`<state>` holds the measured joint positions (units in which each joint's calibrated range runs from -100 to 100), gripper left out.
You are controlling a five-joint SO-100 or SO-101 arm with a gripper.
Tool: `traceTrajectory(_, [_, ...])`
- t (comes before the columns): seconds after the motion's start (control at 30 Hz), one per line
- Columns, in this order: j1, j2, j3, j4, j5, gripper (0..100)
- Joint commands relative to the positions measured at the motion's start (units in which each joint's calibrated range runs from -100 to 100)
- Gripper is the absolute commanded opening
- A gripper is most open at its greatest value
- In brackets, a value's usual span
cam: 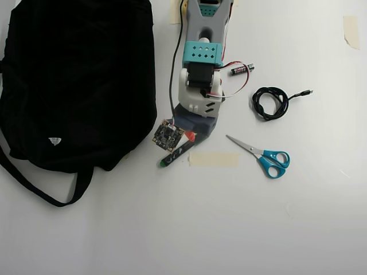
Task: Put the green marker into the black bag
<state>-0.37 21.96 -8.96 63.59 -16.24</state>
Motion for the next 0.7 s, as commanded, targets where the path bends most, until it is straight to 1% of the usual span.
traceTrajectory(0.0, [0.52, 0.36, -2.54, -0.11, -0.23, 2])
traceTrajectory(0.17, [1.04, 2.11, -2.54, -0.28, -0.23, 3])
traceTrajectory(0.33, [1.12, 2.44, -2.36, -0.28, -0.12, 12])
traceTrajectory(0.4, [1.12, 2.52, -2.09, -0.37, -0.12, 13])
traceTrajectory(0.67, [0.67, 4.51, -2.54, -0.63, -0.17, 13])
